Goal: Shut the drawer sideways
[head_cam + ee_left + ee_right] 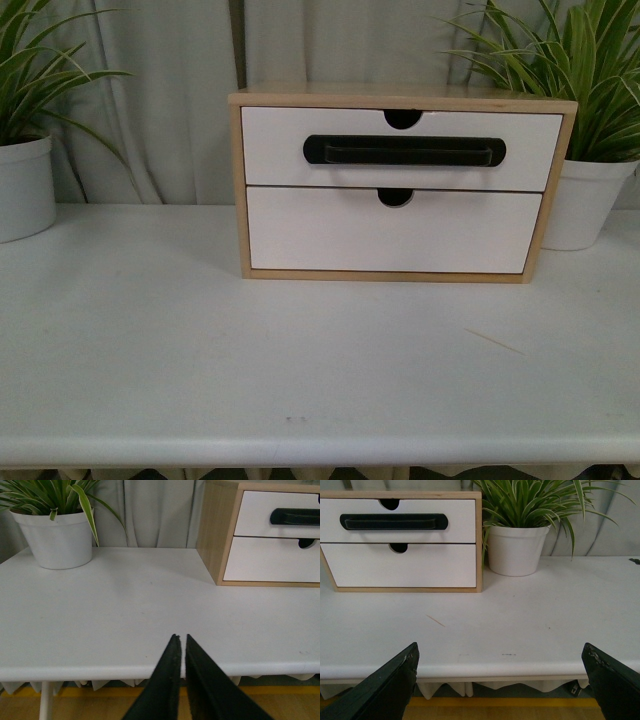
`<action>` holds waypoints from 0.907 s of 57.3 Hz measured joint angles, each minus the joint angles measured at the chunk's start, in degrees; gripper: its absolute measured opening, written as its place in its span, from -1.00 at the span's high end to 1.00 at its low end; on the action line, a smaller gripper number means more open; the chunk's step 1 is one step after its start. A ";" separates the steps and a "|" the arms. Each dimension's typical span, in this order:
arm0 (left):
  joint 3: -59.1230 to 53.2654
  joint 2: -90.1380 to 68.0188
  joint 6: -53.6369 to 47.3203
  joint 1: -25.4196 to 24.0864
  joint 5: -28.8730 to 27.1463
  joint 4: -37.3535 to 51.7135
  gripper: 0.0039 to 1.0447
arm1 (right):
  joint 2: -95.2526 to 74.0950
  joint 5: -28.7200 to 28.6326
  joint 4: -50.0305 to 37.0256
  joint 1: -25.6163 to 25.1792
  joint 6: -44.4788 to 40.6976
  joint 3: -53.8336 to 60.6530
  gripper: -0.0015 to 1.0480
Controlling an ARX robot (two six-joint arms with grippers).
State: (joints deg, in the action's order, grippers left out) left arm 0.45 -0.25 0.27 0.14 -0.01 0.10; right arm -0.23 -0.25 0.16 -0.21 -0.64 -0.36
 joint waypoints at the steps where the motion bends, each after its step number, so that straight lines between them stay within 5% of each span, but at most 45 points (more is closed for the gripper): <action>1: 0.00 0.00 0.00 0.00 0.00 0.00 0.87 | 0.00 0.00 0.00 0.00 0.00 0.00 -0.83; 7: 0.00 0.00 0.02 0.00 0.02 -0.02 0.82 | 0.00 0.00 0.00 0.00 0.00 0.00 -0.83; 33: 0.00 0.00 0.02 0.00 0.00 -0.02 -0.87 | 0.00 0.00 0.00 0.00 0.00 0.00 -0.83; 52: 0.00 0.00 -0.02 0.00 0.00 -0.02 -0.89 | 0.00 0.00 0.00 0.00 0.00 0.00 -0.83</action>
State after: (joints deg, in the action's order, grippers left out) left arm 0.45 -0.25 0.25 0.14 -0.01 0.08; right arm -0.23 -0.25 0.16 -0.21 -0.64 -0.36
